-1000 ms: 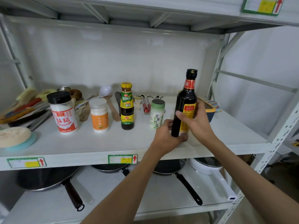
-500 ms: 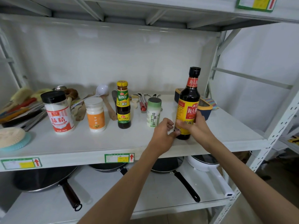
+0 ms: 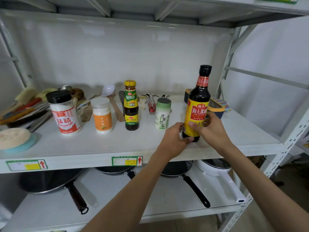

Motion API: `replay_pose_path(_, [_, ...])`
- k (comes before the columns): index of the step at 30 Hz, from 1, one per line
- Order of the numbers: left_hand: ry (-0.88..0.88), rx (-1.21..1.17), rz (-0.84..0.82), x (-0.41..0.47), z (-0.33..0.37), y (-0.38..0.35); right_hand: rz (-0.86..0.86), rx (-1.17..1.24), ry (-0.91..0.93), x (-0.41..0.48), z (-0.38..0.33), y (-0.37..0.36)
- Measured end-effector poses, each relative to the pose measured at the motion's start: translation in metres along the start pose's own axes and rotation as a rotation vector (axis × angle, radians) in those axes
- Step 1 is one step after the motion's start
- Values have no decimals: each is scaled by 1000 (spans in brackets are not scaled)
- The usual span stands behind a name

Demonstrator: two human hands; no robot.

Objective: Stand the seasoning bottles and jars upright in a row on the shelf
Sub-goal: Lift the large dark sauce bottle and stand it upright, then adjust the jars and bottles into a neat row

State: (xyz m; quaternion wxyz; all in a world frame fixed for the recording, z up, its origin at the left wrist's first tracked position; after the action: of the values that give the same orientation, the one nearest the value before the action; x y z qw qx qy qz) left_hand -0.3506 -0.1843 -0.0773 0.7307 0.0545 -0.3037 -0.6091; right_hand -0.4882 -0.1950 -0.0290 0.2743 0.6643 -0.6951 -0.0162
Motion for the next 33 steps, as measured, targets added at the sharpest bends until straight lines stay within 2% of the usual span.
replay_pose_path(8, [-1,9,18,0,-1,0,2,-50,24,-3,-2,0])
replay_pose_path(19, [-22,9,-19,-5,7,1,-104,-79,-31,-9,-3,-5])
replay_pose_path(23, [77,-39,-32,-7,1,8,-116,-87,-69,-15,-2,-6])
replay_pose_path(25, [96,-59,-22,-13,1,16,-66,-109,-94,-16,1,1])
replay_pose_path(30, [55,63,-52,-51,-2,53,227,-58,-148,-34,5,25])
replay_pose_path(33, [48,151,27,-79,-16,96,230,-42,-119,-52,-5,10])
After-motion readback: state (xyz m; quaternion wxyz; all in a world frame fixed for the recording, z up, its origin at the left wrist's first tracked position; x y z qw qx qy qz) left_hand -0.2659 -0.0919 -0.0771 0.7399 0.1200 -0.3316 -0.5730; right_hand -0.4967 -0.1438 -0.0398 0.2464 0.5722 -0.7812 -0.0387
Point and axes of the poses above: each hand's wrist, its own x-axis towards the middle knuckle, its own y-axis out of the back of the hand, z = x × y, the point moved 10 cm from there along x, towards the middle knuckle, and after that the axes turned 2 degrees about z, right-handed, at the moved point
